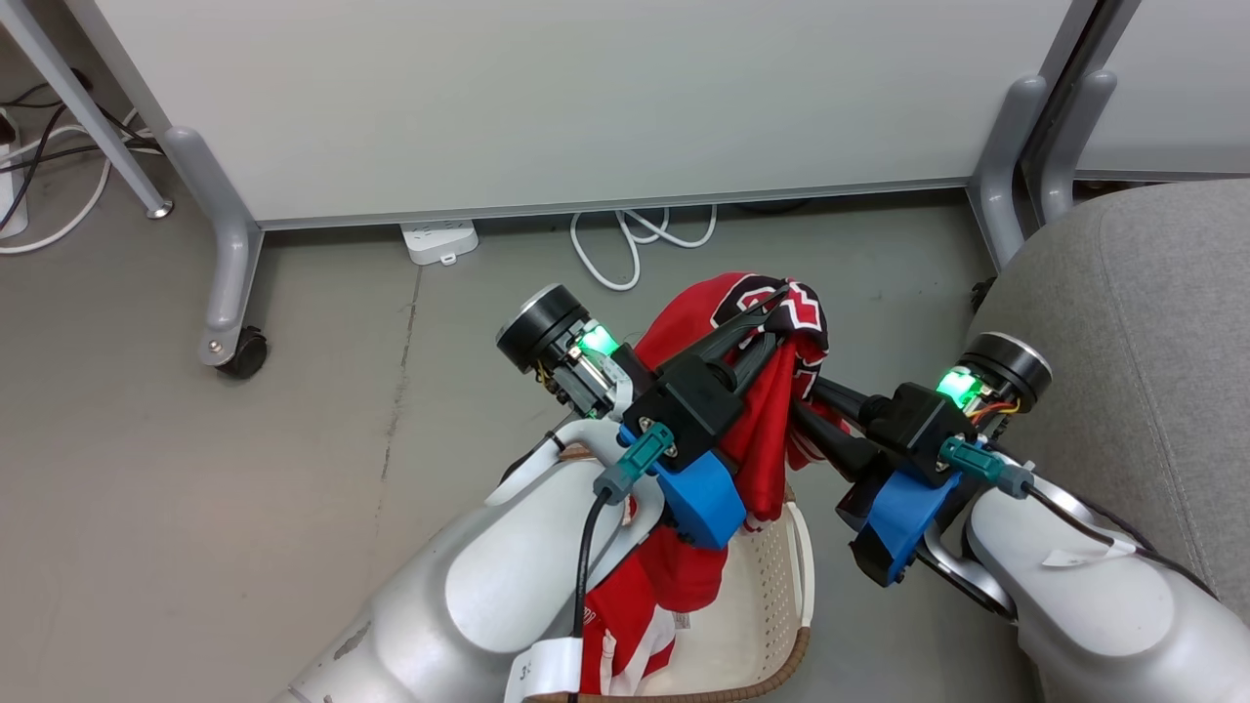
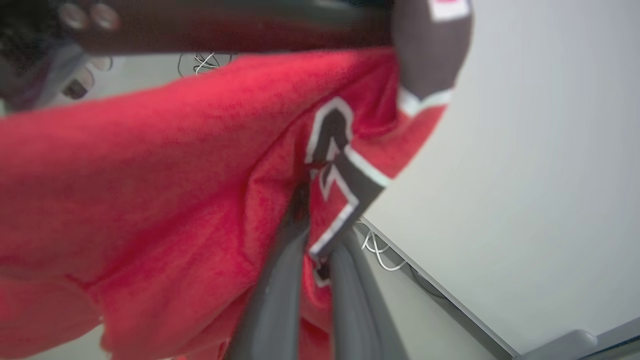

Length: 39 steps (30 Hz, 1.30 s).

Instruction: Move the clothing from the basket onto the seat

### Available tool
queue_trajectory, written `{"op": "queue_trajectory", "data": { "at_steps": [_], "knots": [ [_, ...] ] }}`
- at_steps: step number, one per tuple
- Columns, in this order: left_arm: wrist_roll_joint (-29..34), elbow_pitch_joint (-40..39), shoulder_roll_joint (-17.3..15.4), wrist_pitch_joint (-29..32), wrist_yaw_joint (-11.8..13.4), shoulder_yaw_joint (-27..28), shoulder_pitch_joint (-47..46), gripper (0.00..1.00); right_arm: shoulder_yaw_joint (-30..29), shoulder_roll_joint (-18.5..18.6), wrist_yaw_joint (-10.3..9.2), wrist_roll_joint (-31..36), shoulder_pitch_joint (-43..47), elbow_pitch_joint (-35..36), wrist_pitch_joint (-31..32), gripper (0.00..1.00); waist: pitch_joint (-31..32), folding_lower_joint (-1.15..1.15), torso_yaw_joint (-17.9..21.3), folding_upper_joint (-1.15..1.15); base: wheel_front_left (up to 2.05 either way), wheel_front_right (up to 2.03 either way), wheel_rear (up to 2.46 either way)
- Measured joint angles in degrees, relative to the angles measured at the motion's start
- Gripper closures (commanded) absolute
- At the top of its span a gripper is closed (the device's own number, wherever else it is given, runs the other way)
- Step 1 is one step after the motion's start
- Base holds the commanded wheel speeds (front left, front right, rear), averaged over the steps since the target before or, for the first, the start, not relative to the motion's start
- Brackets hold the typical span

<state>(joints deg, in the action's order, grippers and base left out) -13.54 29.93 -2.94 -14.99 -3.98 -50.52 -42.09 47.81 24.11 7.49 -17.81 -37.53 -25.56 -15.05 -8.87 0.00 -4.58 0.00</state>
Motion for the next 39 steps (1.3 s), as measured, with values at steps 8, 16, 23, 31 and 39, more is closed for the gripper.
{"op": "queue_trajectory", "data": {
  "at_steps": [8,16,23,31,39],
  "knots": [
    [0.02,0.49,0.02,-0.01,-0.02,0.19,0.01,1.00,-1.56,-0.14,0.00,-0.42,0.16,0.40,0.00,1.00,-0.12,0.00,0.24,0.00,0.00,0.00,0.00],
    [-0.16,1.23,0.03,-0.02,0.12,0.29,0.28,0.00,-5.76,-0.43,0.00,-0.51,1.59,1.18,0.00,1.00,-0.47,0.00,0.68,0.00,0.00,0.00,0.00],
    [-0.14,1.52,0.03,-0.02,0.12,0.26,0.72,0.00,-11.03,-0.48,0.00,-0.19,2.72,1.80,0.01,1.00,-1.58,0.00,1.18,0.00,0.00,0.00,0.00],
    [0.55,1.56,0.05,-0.03,0.09,0.32,0.94,0.00,-18.14,-1.31,0.00,1.02,3.99,3.04,0.01,1.00,-4.09,0.00,3.01,0.00,0.00,0.00,0.00],
    [1.59,1.31,0.07,-0.08,-0.15,0.21,0.92,0.00,-26.20,-3.09,0.00,2.18,5.07,4.90,0.01,1.00,-7.31,0.00,6.68,0.00,0.00,0.00,0.00]
  ]
}}
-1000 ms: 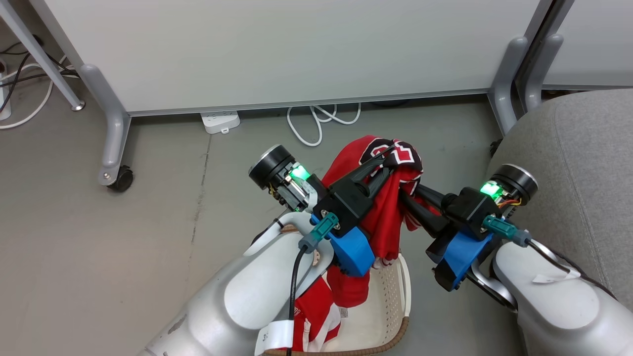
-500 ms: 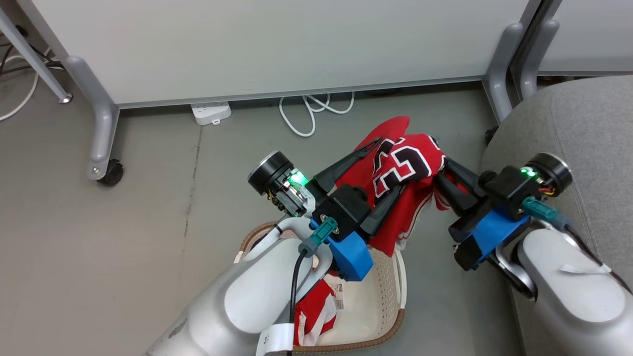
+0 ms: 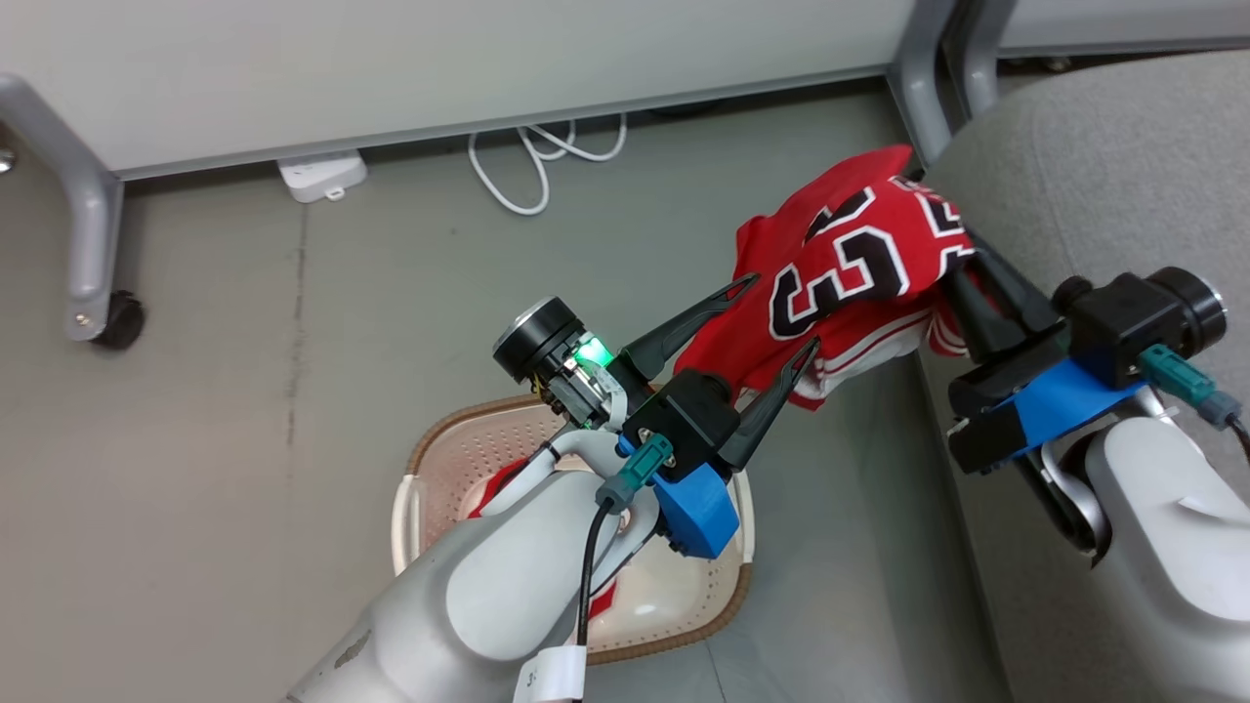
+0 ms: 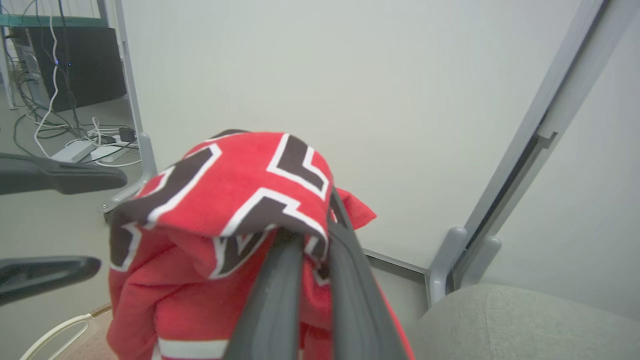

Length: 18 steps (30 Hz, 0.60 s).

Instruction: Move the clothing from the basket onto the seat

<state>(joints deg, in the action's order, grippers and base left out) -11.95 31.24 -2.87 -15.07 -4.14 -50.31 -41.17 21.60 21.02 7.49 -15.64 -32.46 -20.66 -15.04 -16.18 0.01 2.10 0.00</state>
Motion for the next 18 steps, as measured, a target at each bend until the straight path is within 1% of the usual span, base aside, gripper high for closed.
{"op": "queue_trajectory", "data": {
  "at_steps": [4,5,8,18],
  "knots": [
    [0.52,0.00,-0.03,0.00,-0.36,-0.04,-0.18,0.00,-4.23,-1.26,0.00,0.57,0.64,1.15,0.00,1.00,-1.54,0.00,2.34,0.00,0.00,0.00,0.00],
    [0.87,0.02,-0.10,0.00,-0.43,-0.08,-0.35,0.00,-6.38,-1.78,0.00,0.67,1.22,1.56,0.00,1.00,-2.28,0.00,3.59,0.00,0.00,0.00,0.00],
    [1.11,-0.01,-0.11,0.00,-0.52,-0.20,-0.47,0.00,-9.48,-2.67,0.00,1.03,2.11,2.35,0.00,1.00,-3.28,0.00,5.48,0.00,0.00,0.00,0.00],
    [1.89,-0.58,-0.21,0.00,-1.26,-0.74,-0.96,0.00,-18.00,-4.58,0.00,2.01,6.31,3.79,0.00,1.00,-5.47,0.00,11.18,0.00,0.00,0.00,0.00]
  ]
}}
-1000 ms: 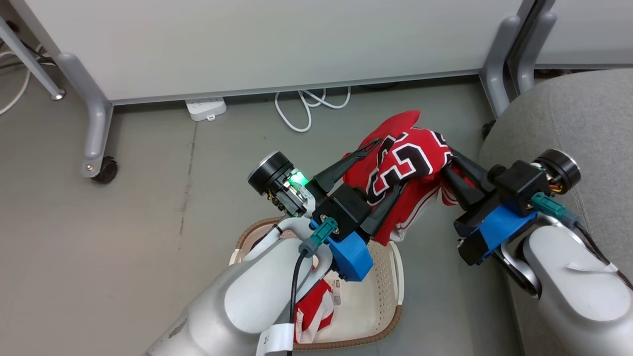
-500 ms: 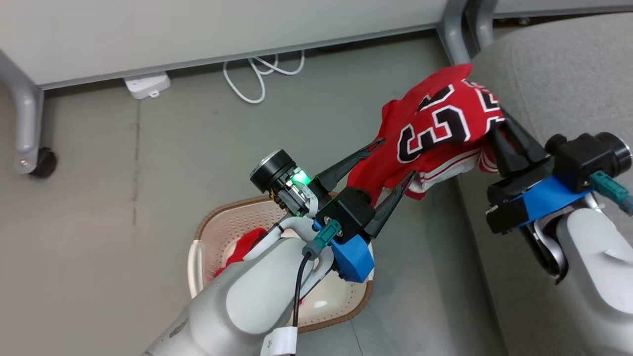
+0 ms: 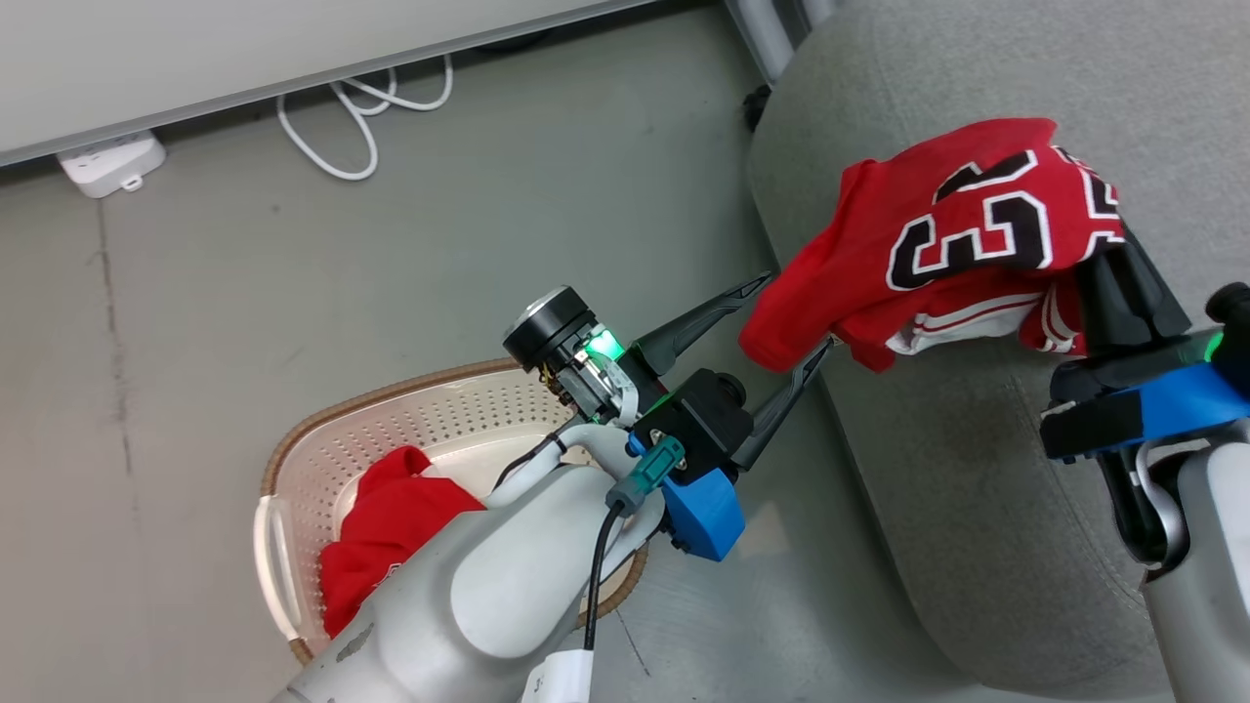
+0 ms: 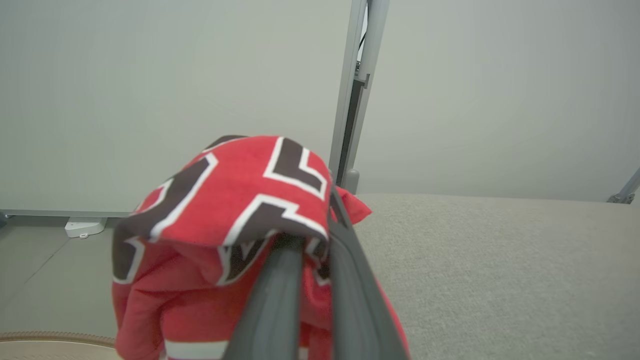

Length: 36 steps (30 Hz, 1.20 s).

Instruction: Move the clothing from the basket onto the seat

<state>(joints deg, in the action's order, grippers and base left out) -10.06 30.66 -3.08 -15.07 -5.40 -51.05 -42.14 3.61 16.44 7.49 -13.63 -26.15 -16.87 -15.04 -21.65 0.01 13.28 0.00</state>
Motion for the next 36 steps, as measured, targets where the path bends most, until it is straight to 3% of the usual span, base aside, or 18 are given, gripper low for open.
{"op": "queue_trajectory", "data": {
  "at_steps": [10,22,29,36],
  "knots": [
    [0.04,-0.26,0.09,0.00,-0.68,-1.76,0.46,0.00,-4.64,-2.70,0.00,0.68,3.41,0.98,0.00,1.00,-0.73,-0.01,3.88,0.00,0.00,0.00,0.00],
    [-0.53,-0.89,0.14,0.00,-0.63,-1.49,0.58,0.00,-5.25,-3.16,0.00,1.00,3.47,1.46,0.00,1.00,-0.60,-0.01,4.68,0.00,0.00,0.00,0.00],
    [0.21,-1.53,-0.05,0.00,-0.11,-0.53,-1.45,0.00,-8.39,0.53,0.00,1.44,-5.55,5.06,0.00,1.00,-4.03,0.00,4.90,0.00,0.00,0.00,0.00],
    [1.60,-1.92,-1.44,0.00,0.33,0.42,-5.28,0.00,-17.39,7.42,0.00,1.43,-17.70,7.69,0.00,1.00,-10.31,0.00,4.90,0.00,0.00,0.00,0.00]
  ]
}}
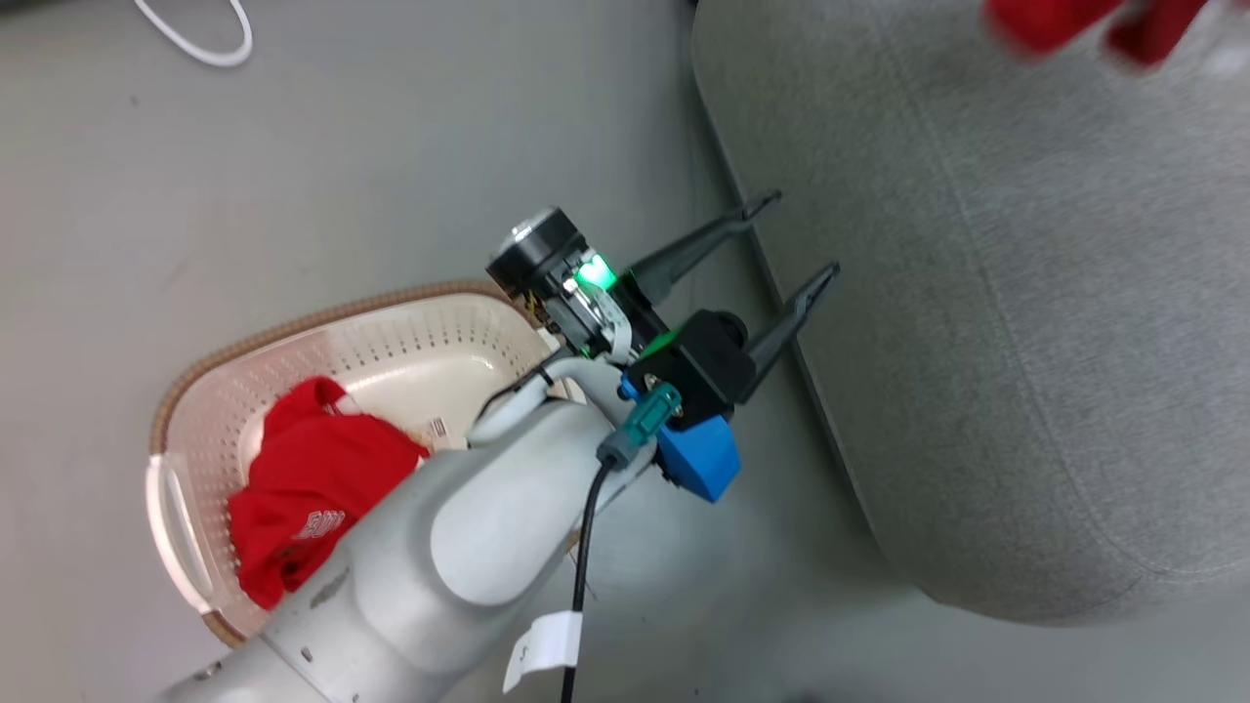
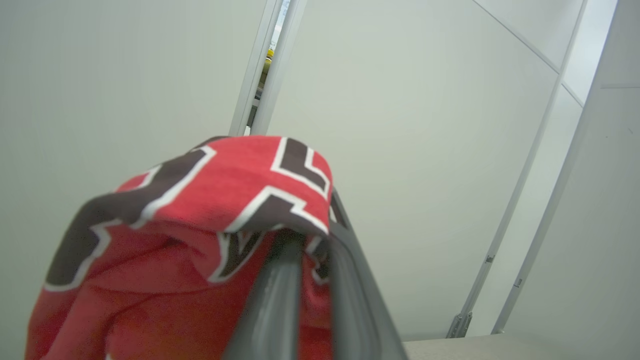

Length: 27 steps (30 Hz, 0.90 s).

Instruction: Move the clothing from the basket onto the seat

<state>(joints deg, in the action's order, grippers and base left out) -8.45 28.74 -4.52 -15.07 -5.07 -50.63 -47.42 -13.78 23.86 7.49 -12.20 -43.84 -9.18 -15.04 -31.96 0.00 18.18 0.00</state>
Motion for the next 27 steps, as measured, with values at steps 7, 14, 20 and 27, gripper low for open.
{"op": "queue_trajectory", "data": {
  "at_steps": [7,14,20,27],
  "knots": [
    [1.56,-0.55,-0.97,0.02,0.23,0.21,-4.79,0.00,-10.73,5.24,0.00,-0.33,-5.91,-2.27,-0.07,1.00,-7.40,0.00,-0.43,0.00,0.00,0.00,0.00],
    [2.42,-1.74,-2.14,0.29,0.56,0.46,-8.04,0.00,-14.71,6.65,0.00,-0.33,-6.45,-10.81,-0.09,1.00,-13.76,0.00,-1.04,0.00,0.00,0.00,0.00],
    [2.42,-2.02,-2.67,0.32,0.83,0.30,-8.29,0.00,-14.39,3.42,0.00,-0.35,-5.21,-17.15,-0.10,1.00,-16.24,0.00,-1.53,0.00,0.00,0.00,0.00],
    [2.23,-2.25,-2.81,0.27,1.18,0.01,-8.42,0.00,-12.74,-0.33,0.00,-0.59,-3.89,-22.49,-0.10,1.00,-16.83,0.00,-2.00,0.00,0.00,0.00,0.00]
  ]
}}
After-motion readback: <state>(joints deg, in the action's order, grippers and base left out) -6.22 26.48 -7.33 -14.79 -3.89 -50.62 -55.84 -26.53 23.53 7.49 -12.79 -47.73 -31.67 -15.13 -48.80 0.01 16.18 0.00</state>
